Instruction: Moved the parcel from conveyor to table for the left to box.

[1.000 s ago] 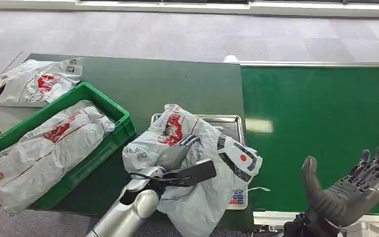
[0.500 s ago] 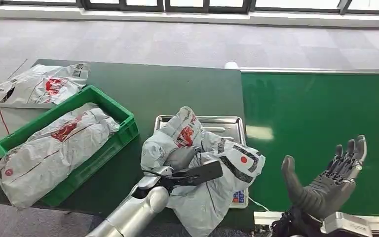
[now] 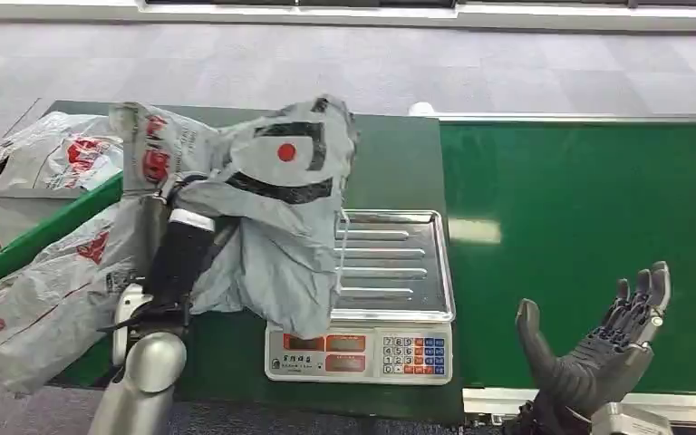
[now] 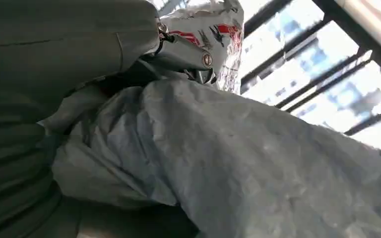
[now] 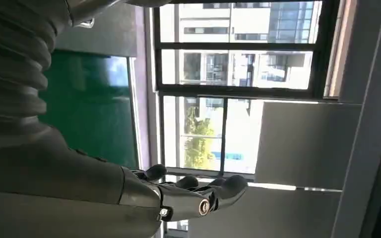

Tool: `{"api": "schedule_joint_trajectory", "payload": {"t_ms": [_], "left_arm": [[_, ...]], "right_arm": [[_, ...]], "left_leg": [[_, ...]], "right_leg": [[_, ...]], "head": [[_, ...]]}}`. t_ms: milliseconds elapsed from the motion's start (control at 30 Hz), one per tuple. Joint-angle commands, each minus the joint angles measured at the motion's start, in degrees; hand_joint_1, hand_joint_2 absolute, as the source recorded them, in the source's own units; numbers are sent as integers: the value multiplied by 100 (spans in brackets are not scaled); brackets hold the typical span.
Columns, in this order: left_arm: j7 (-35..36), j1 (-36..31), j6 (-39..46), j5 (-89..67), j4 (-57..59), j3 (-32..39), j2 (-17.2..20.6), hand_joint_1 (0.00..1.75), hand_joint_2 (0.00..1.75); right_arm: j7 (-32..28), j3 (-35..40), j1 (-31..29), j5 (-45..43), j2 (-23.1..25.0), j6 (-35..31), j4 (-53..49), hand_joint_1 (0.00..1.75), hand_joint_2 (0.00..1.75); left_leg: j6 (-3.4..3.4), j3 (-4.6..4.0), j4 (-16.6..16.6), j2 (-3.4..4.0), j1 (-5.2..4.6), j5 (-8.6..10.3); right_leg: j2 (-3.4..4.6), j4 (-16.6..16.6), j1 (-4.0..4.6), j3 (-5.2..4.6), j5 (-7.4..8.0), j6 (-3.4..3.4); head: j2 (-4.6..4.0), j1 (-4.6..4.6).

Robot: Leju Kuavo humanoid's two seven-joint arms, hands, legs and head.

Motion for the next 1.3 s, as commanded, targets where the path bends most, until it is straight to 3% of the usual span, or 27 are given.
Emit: {"api": "schedule_joint_trajectory", "payload": {"t_ms": [33, 100, 367, 433, 467, 500, 700, 800, 1000, 1300], "left_arm": [[-180, -233, 484, -14, -1219, 1135, 613, 175, 175], [217, -292, 442, -480, -1105, 1346, 664, 175, 175], [204, -306, 442, -477, -1006, 1353, 631, 175, 175], [623, -392, 316, -1029, -722, 1471, 671, 175, 175], [855, -484, 78, -1204, -476, 1540, 711, 155, 175], [979, -620, -75, -1303, -188, 1568, 759, 0, 175], [1001, -823, -58, -1591, 236, 1608, 765, 0, 175], [1389, -1218, -249, -2281, 1058, 1625, 799, 0, 175], [1525, -1792, -218, -2814, 2349, 1698, 745, 0, 175], [1712, -1658, 0, -3186, 2554, 2253, 717, 0, 175]], "right_arm": [[0, -239, 147, -19, 17, 4, -42, 0, 175], [0, -177, 180, 17, 47, 4, -70, 0, 175], [0, -171, 168, 29, 59, 4, -58, 0, 175], [0, -77, 145, 0, 11, 4, -26, 0, 175], [17, -30, 125, -1, -13, 4, -12, 0, 175], [73, 27, 82, -2, -56, 4, 8, 0, 175], [169, 115, 21, 30, -122, 4, 45, 0, 175], [297, 271, -150, 75, -245, 4, 192, 0, 175], [319, 299, -108, 62, -403, 4, 335, 0, 175], [608, 551, -19, 342, -611, 4, 326, 0, 175]], "left_leg": [[1, -15, 1, 9, 1, 3], [0, -15, 1, 8, 1, 1], [6, -27, -17, 1, 0, 20], [2, -20, -5, -1, 0, 8], [2, -20, -11, -1, -1, 12], [3, -20, -17, -1, 0, 16], [-2, -20, -12, 0, 2, 17], [-4, -21, -12, -8, 2, 21], [-6, -17, -8, -14, 4, 19], [-8, -13, -13, 3, 2, 17]], "right_leg": [[8, 3, 2, -20, 4, -4], [7, 3, 2, -18, 2, -4], [-2, -17, 1, -26, 19, -5], [-3, -6, -1, -19, 7, -3], [-3, -10, -2, -19, 10, -4], [-4, -16, -1, -19, 15, -6], [-3, -12, 2, -20, 17, -9], [-10, -12, 3, -20, 20, -11], [-16, -10, 4, -11, 17, -11], [1, -12, 3, -17, 21, -15]], "head": [[0, 0], [0, 0], [0, 0], [0, 0], [0, 0], [0, 0], [0, 0], [0, 0], [0, 0], [0, 0]]}}
